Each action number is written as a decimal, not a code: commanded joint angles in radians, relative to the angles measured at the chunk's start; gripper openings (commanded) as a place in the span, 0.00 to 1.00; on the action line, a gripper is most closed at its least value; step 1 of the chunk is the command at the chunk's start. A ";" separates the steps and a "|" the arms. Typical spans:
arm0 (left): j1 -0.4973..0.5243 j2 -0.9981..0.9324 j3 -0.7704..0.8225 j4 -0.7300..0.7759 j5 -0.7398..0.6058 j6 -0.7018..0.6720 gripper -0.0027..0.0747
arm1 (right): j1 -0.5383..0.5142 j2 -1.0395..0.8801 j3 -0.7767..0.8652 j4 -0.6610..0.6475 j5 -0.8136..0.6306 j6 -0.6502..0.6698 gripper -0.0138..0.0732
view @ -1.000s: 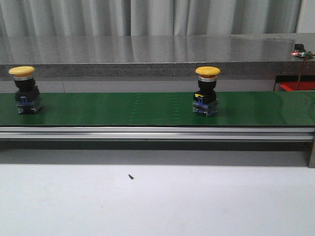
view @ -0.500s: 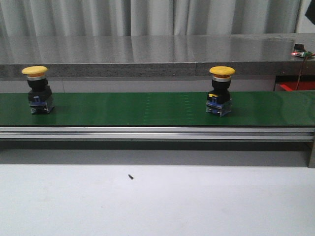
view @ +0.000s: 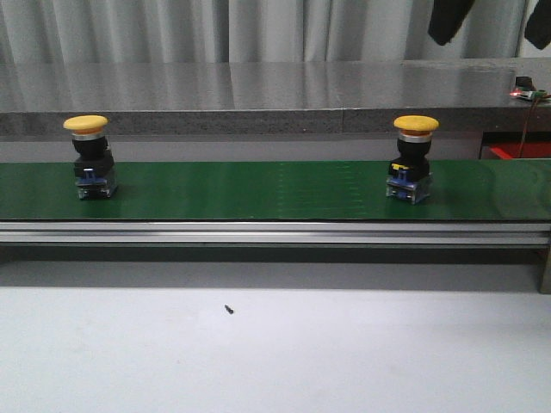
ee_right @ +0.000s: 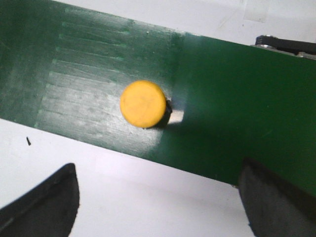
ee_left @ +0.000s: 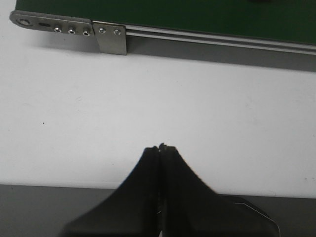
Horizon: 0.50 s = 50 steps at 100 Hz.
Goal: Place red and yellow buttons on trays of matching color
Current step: 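Move the right gripper over the first yellow button on the belt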
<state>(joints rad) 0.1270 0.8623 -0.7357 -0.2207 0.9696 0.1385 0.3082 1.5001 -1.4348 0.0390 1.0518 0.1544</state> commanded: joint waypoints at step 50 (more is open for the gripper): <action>-0.006 -0.007 -0.024 -0.015 -0.042 0.003 0.01 | -0.019 0.226 -0.171 -0.071 0.075 0.057 0.90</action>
<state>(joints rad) 0.1270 0.8623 -0.7357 -0.2207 0.9696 0.1385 0.3114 1.7452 -1.5711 -0.0093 1.1411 0.2076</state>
